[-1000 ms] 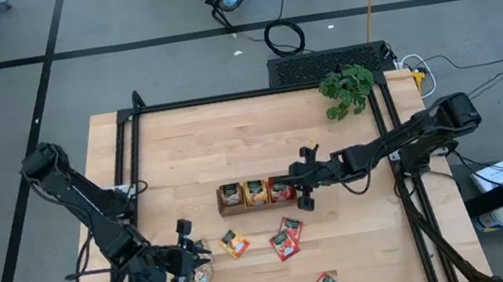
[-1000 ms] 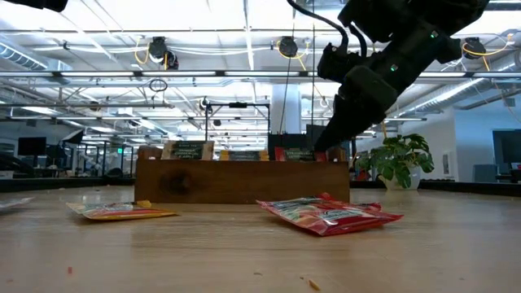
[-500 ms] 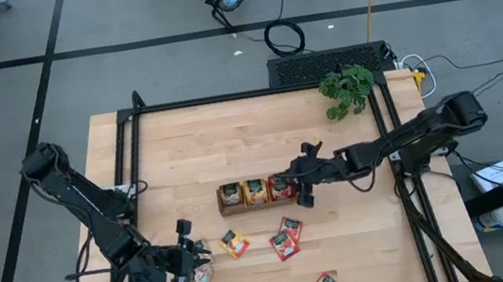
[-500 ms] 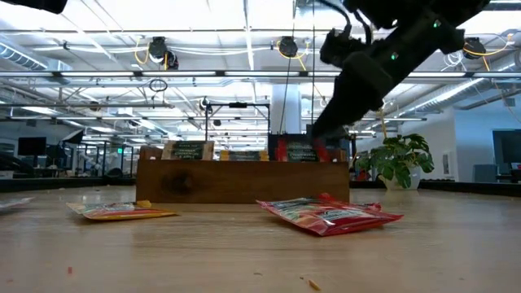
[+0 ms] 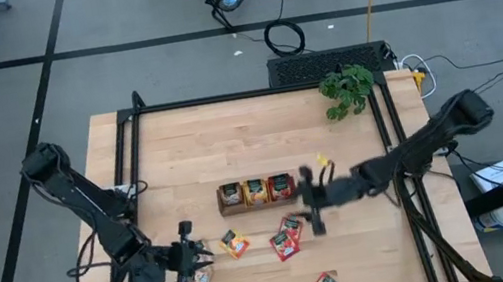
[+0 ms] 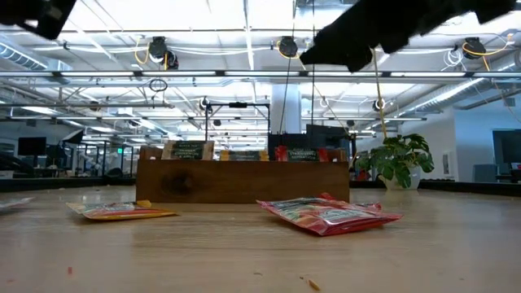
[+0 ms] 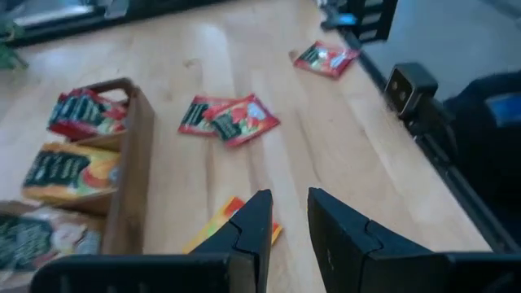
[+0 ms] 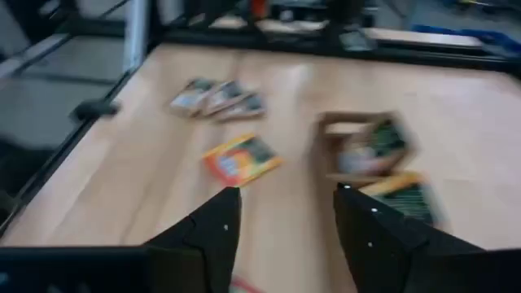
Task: Pick & Place Tea
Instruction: Put the yellow tea bag into the middle section of the wooden organizer
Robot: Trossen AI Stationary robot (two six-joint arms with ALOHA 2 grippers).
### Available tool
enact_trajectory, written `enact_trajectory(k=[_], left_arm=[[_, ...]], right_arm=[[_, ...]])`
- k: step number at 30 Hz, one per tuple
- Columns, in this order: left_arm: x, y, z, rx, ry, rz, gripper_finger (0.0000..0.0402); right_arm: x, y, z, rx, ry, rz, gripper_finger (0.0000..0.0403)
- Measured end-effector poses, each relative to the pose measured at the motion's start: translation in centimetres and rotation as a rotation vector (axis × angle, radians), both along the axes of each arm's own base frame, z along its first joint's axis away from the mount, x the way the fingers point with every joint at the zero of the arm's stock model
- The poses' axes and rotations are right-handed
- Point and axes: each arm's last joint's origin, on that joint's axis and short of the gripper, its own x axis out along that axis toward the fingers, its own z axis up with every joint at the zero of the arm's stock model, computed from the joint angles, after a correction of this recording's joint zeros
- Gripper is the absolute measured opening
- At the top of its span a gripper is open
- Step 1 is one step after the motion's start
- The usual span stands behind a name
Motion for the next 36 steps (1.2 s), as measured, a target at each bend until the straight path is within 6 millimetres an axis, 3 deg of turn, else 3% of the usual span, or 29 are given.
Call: enact_trajectory(k=[3, 6, 9, 12, 16, 20, 29, 36], left_arm=[[-0.3, 0.7, -1.9, -0.04, -0.057, -0.002, 0.0088], [-0.3, 2.2, -3.5, -0.169, -0.127, 0.133, 0.0088], [0.0, 4.0, -4.7, -0.346, -0.157, 0.326, 0.0088], [0.5, 5.2, -5.4, -0.439, -0.103, 0.402, 0.0088], [1.2, 5.8, -6.0, -0.515, 0.007, 0.433, 0.0088], [1.3, 5.5, -7.1, -0.52, 0.119, 0.422, 0.0088], [2.3, 5.5, -8.9, -0.547, 0.281, 0.35, 0.0089], [4.4, 5.1, -7.9, -0.447, 0.357, 0.28, 0.0092]], right_arm=[[1.2, 1.9, -2.2, -0.042, -0.039, 0.07, 0.0153], [2.9, 3.3, -4.4, -0.077, -0.087, 0.155, 0.0112], [5.6, 4.2, -6.3, -0.078, -0.068, 0.222, 0.0062], [8.8, 4.8, -7.6, -0.085, -0.031, 0.238, 0.0013], [12.0, 5.1, -9.7, -0.11, 0.058, 0.241, 0.001], [14.3, 5.3, -10.5, -0.099, 0.086, 0.269, 0.0001], [15.5, 4.4, -10.4, -0.097, 0.07, 0.271, 0.0001], [15.8, 4.4, -11.6, -0.075, 0.091, 0.312, 0.0]])
